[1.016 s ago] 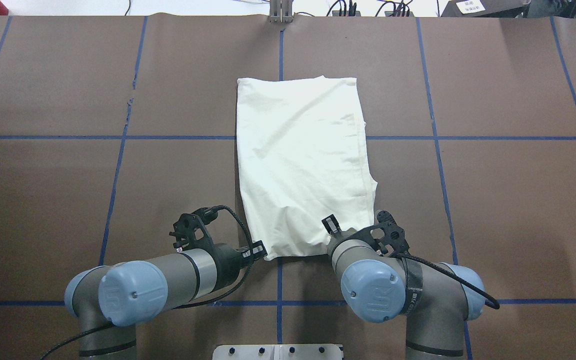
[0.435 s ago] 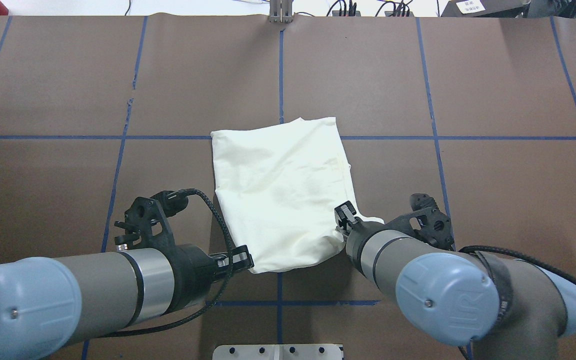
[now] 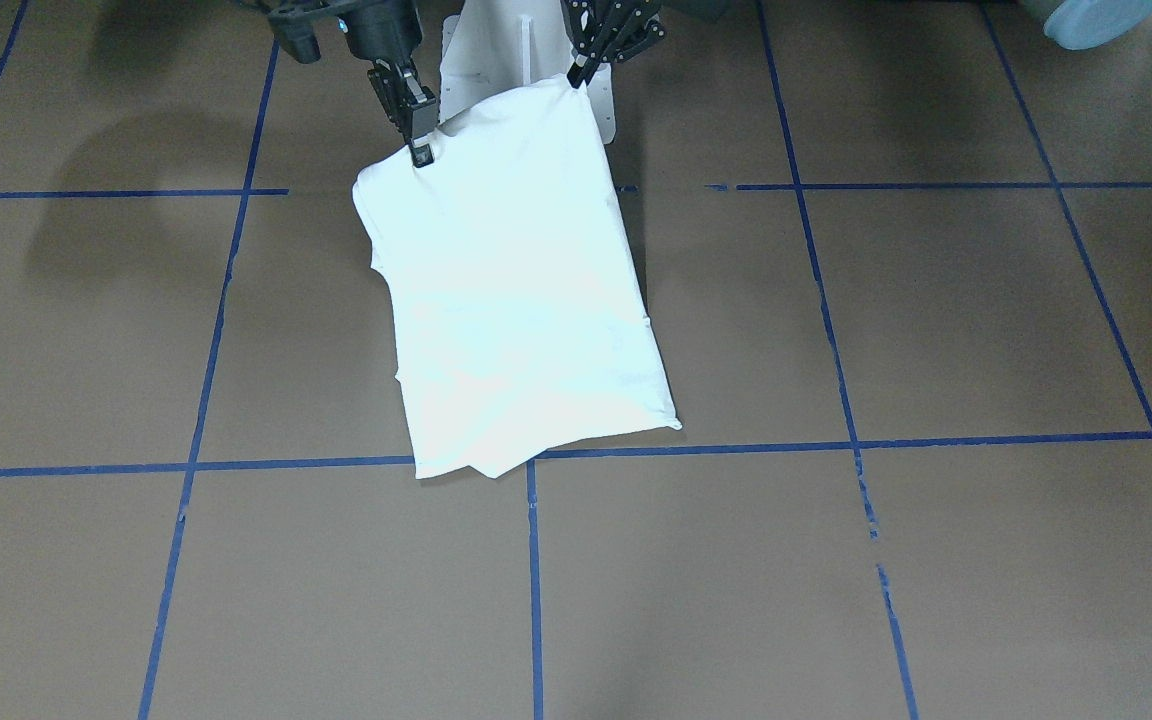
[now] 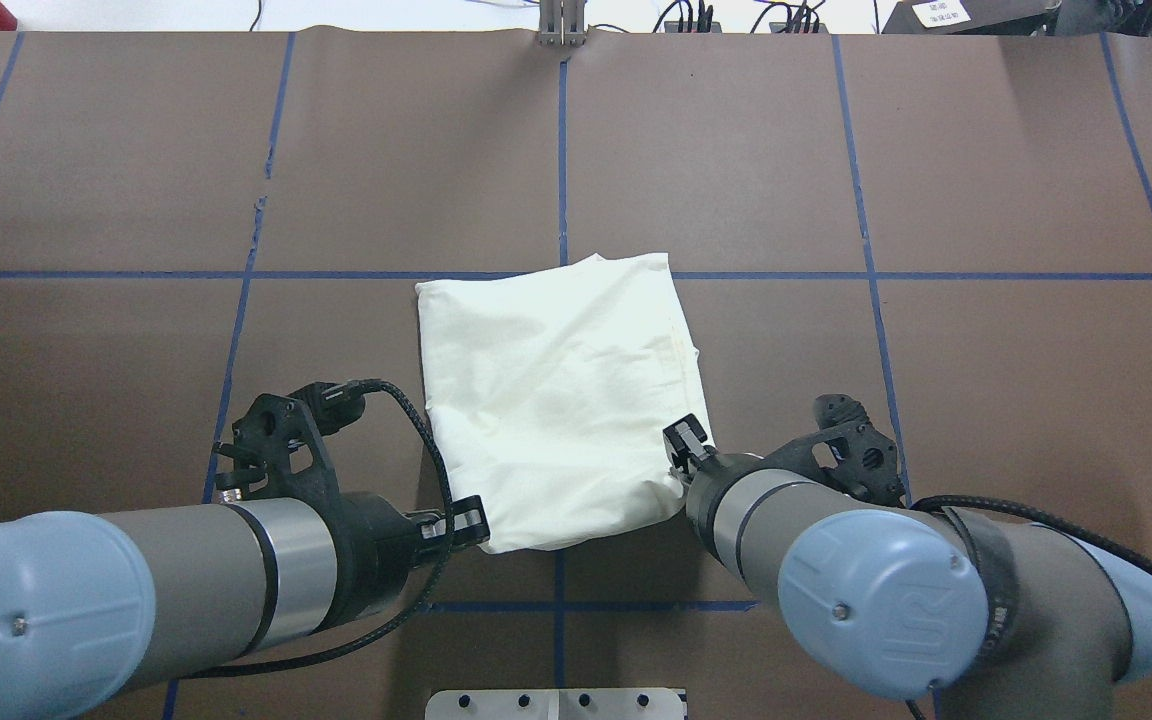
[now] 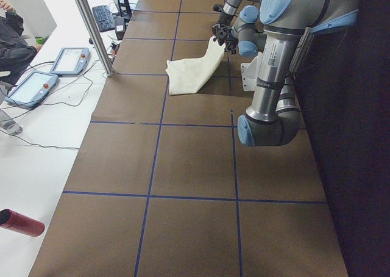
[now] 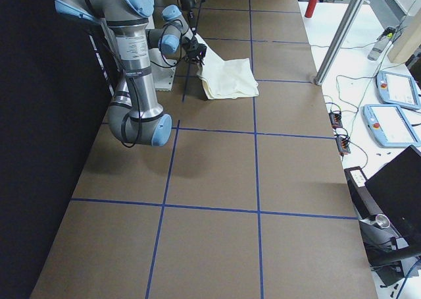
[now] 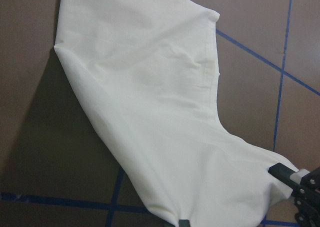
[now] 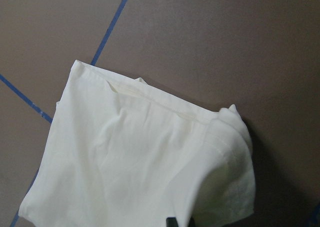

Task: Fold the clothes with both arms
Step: 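Grasp the near edge with both grippers and lift it away from the robot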

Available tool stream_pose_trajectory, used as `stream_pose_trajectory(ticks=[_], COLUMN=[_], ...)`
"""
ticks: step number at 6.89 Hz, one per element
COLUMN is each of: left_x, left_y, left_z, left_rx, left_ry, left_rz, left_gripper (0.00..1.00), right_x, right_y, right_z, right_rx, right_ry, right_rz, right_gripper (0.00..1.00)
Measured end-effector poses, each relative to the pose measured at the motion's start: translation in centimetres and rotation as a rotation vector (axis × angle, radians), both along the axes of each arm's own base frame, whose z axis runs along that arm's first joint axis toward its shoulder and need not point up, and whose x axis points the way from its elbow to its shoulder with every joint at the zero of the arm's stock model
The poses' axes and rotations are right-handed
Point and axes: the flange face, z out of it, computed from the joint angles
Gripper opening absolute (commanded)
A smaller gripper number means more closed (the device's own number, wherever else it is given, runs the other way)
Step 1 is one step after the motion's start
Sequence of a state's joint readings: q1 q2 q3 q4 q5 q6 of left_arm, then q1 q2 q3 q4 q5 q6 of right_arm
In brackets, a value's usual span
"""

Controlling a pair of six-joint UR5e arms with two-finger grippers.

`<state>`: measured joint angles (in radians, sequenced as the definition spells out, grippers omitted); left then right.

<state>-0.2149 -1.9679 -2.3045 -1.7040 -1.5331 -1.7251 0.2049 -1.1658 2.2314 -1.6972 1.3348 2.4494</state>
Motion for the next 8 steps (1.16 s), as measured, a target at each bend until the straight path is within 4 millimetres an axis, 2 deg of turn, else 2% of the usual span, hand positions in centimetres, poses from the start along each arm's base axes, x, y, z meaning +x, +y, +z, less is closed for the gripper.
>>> stream_pose_trajectory(ticks=[2, 5, 8], left_x=[0.9, 2.9, 4.6], left_y=[-2.7, -8.2, -13.2], left_z=[1.2, 2.4, 3.3], left_rx=[0.022, 0.046, 0.071], left_ry=[-0.054, -0.135, -0.207], left_rz=[-0.037, -0.088, -0.123], left_gripper=[0.0, 0.0, 0.0], right_x=[-2.6, -5.7, -10.5], right_y=[-3.4, -9.0, -14.9], right_z=[-0.2, 0.3, 2.6], right_rx=[0.027, 0.053, 0.097], right_ry=[0.05, 0.105, 0.118], right_rz=[0.024, 0.067, 0.083], right_gripper=[0.0, 0.0, 0.0])
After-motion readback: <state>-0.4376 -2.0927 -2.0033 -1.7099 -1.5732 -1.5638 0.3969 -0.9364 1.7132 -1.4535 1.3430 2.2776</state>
